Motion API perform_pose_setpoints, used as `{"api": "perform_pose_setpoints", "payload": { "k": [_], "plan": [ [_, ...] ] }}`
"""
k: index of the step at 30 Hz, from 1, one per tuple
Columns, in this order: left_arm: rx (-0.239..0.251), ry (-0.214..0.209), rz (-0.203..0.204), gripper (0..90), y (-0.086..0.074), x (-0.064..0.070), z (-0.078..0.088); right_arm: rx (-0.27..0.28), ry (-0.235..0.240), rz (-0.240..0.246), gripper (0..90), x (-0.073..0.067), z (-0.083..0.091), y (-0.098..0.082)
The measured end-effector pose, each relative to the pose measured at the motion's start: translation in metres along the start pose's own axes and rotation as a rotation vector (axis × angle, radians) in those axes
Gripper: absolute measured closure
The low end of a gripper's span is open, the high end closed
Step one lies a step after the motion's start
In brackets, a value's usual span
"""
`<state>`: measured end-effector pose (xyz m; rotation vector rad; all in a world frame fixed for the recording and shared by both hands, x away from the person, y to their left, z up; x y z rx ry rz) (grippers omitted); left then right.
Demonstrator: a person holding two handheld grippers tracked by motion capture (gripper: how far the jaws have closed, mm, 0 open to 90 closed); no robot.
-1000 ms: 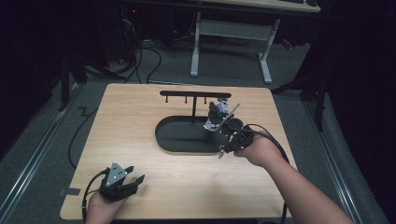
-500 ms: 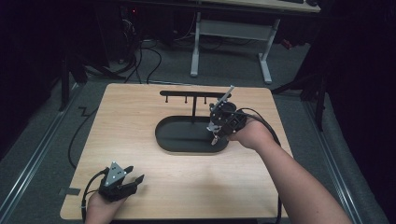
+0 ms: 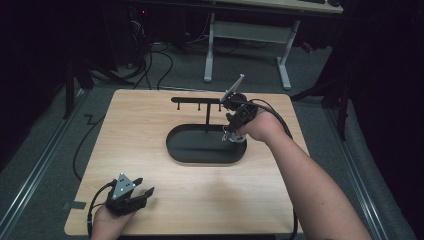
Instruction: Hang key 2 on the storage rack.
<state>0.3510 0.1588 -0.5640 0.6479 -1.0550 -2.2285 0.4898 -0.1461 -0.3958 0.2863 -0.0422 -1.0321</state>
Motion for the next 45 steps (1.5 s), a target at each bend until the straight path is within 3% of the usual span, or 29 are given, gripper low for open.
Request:
{"api": "perform_pose_setpoints", "payload": {
  "k": [24,29,33,45],
  "plan": [
    [0.000,0.001,0.003,44.3,-0.001,-0.002,0.000,0.043,0.005,-0.036,89.3,0.009,0.009,0.049],
    [-0.002,0.002,-0.001,44.3,-0.001,-0.002,0.001,0.037,0.000,-0.044,89.2,0.012,0.003,0.054],
    [-0.001,0.000,0.001,44.3,-0.001,-0.001,0.000,0.052,0.023,-0.059,89.3,0.014,0.003,0.058],
    [-0.004,-0.007,-0.004,44.3,-0.001,0.000,-0.001,0.040,-0.012,-0.089,89.1,0.022,0.006,0.063]
  ]
}}
Point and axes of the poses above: each handheld gripper's, and its own axes: z roughly backward along the jaws, y roughly out of its top, x roughly to its right, the point moved 7 cm from there along -z, roughly forward along the jaws, and after that the axes turned 13 degrees about -z, right-handed, at the moved point
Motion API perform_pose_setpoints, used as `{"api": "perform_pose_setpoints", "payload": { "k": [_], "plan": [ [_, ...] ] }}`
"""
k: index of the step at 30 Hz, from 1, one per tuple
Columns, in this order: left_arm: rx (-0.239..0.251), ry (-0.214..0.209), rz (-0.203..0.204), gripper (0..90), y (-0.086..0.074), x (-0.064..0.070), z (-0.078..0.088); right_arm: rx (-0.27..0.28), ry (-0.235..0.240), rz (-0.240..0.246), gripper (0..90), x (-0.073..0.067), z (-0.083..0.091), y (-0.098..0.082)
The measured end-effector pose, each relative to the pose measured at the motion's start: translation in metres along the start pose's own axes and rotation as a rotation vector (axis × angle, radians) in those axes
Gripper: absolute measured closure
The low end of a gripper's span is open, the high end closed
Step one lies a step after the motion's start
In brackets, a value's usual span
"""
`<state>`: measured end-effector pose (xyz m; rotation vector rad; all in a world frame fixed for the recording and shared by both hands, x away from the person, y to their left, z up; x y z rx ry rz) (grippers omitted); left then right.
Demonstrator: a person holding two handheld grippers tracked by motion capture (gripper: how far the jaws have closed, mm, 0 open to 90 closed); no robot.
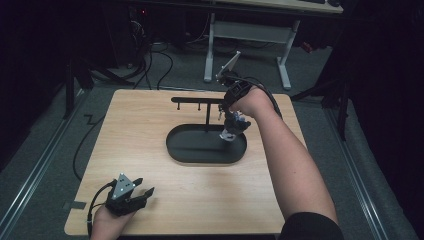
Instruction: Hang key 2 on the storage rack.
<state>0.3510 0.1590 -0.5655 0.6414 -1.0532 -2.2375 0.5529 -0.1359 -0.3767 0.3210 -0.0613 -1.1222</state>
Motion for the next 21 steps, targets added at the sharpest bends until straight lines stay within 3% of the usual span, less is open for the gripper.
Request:
{"api": "perform_pose_setpoints", "payload": {
  "k": [2,7,12,21],
  "plan": [
    [0.001,0.002,0.001,44.3,0.000,0.000,-0.001,0.003,-0.021,0.021,88.9,0.002,-0.003,0.003],
    [0.001,-0.001,-0.001,44.2,0.000,0.000,0.000,0.025,-0.049,-0.009,88.3,0.003,-0.006,0.007],
    [0.001,0.000,-0.001,44.2,0.000,0.000,0.000,0.081,-0.065,-0.026,82.5,0.006,-0.004,0.011],
    [-0.009,-0.007,-0.017,44.3,0.000,0.002,-0.003,0.097,-0.043,-0.027,76.2,-0.001,0.006,-0.006]
  ]
}}
Point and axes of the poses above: each handheld gripper's, and its own axes: z roughly backward along the jaws, y roughly out of its top, x roughly to its right, the point moved 7 cm from there along -z, roughly forward along the jaws, and after that the axes turned 13 degrees about -z, right-handed, at the moved point
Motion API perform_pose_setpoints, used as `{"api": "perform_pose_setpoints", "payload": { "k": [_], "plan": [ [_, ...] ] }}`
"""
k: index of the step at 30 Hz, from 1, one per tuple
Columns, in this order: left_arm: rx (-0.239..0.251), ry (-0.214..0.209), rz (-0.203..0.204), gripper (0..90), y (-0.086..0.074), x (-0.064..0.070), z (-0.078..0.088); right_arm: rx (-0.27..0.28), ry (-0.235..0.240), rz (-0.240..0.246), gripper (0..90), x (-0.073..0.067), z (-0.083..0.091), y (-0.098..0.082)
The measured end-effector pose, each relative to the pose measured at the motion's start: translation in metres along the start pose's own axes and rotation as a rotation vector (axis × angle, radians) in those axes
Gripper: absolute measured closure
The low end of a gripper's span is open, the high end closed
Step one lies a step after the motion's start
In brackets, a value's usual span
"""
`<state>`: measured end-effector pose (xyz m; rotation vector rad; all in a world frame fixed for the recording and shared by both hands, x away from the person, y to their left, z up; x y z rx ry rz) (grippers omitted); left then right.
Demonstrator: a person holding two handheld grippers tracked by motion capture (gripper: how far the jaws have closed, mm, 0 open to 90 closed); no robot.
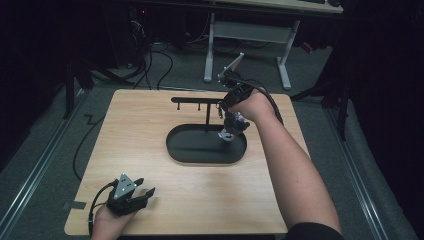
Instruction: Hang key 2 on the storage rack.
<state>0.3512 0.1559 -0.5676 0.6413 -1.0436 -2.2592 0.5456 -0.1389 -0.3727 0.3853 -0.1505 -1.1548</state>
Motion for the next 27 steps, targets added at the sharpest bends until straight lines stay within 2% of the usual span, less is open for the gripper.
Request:
{"api": "perform_pose_setpoints", "payload": {
  "k": [2,6,10,11,18,27],
  "plan": [
    [-0.003,-0.004,-0.005,44.2,0.001,0.001,-0.001,0.013,0.008,0.009,75.6,-0.002,0.001,-0.006],
    [-0.005,-0.003,-0.012,44.2,0.001,0.003,-0.002,0.028,0.035,-0.005,72.7,-0.004,0.001,-0.017],
    [-0.001,-0.004,-0.019,44.2,0.002,0.005,-0.003,0.041,0.055,-0.001,69.1,-0.007,-0.004,-0.031],
    [-0.003,-0.005,-0.020,44.2,0.002,0.005,-0.003,0.053,0.055,0.016,68.4,-0.007,-0.006,-0.034],
    [-0.009,-0.017,-0.021,44.2,0.001,0.006,-0.005,0.082,0.079,0.036,63.0,-0.013,-0.025,-0.063],
    [0.004,-0.018,-0.022,44.7,0.003,0.009,-0.004,0.135,0.113,-0.004,58.9,-0.015,-0.055,-0.096]
  ]
}}
Point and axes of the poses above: each handheld gripper's, and its own axes: z roughly backward along the jaws, y roughly out of its top, x roughly to its right, the point moved 7 cm from there along -z, roughly forward along the jaws, and after that the axes turned 13 degrees about -z, right-handed, at the moved point
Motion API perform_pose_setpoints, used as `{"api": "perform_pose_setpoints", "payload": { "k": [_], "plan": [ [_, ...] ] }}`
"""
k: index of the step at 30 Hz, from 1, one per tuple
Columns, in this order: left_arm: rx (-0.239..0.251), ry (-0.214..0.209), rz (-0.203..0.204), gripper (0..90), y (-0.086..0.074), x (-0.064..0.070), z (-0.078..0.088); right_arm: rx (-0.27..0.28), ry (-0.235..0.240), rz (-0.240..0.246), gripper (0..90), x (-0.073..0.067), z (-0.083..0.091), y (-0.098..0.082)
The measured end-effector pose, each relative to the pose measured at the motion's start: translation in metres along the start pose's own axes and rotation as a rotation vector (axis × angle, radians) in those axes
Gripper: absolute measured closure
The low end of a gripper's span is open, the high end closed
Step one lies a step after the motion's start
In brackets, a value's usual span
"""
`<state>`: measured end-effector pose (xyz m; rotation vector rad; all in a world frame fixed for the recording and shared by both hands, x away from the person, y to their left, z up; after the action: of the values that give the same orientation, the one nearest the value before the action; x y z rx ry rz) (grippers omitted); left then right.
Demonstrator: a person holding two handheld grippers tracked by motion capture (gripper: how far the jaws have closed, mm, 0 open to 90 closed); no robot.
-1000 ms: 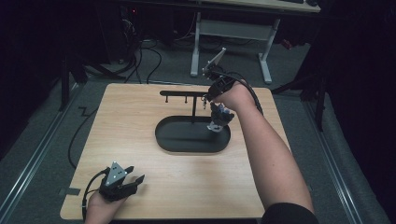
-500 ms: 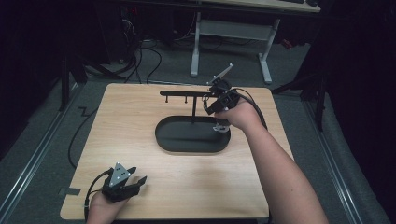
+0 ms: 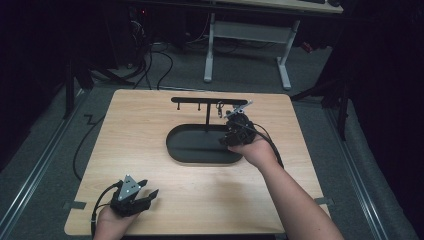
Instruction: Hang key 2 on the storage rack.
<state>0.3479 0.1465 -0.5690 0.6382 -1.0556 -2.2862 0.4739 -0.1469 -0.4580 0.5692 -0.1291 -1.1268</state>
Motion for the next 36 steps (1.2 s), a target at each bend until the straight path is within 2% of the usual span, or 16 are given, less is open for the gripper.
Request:
{"api": "perform_pose_setpoints", "payload": {
  "k": [4,10,12,16,20,23,24,26,30,36],
  "plan": [
    [-0.004,-0.007,-0.001,44.7,0.000,0.001,0.000,0.033,0.004,0.010,53.6,0.000,-0.007,-0.015],
    [0.000,-0.013,0.004,44.6,0.000,0.003,-0.001,0.062,0.012,-0.001,49.1,-0.001,-0.014,-0.039],
    [0.002,-0.015,0.002,44.6,0.000,0.003,-0.001,0.087,0.019,-0.002,48.4,-0.001,-0.015,-0.045],
    [0.004,-0.020,0.004,44.4,0.000,0.005,-0.001,0.127,0.024,0.012,46.9,-0.001,-0.016,-0.053],
    [0.006,-0.028,0.006,44.0,0.000,0.006,-0.002,0.138,0.030,-0.003,41.4,0.001,-0.017,-0.062],
    [0.010,-0.040,0.014,43.5,0.001,0.007,-0.001,0.197,0.028,0.003,39.6,0.002,-0.013,-0.070],
    [0.011,-0.043,0.016,43.2,0.001,0.007,-0.001,0.220,0.036,-0.004,38.7,0.003,-0.013,-0.074],
    [0.013,-0.049,0.022,42.9,0.001,0.008,-0.002,0.215,0.032,-0.012,34.2,0.005,-0.014,-0.083],
    [0.017,-0.053,0.024,42.3,0.002,0.009,-0.001,0.254,0.015,0.007,31.4,0.009,-0.014,-0.106],
    [0.024,-0.045,0.026,41.9,0.004,0.011,-0.001,0.313,0.040,-0.056,29.4,0.022,-0.012,-0.139]
  ]
}}
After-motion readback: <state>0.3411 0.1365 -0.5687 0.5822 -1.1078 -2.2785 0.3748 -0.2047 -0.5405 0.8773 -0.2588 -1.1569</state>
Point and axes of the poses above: each handheld gripper's, and its own axes: z roughly backward along the jaws, y roughly out of its top, x roughly to its right, the point moved 7 cm from there along -z, roughly forward along the jaws, and after that the axes turned 13 degrees about -z, right-handed, at the moved point
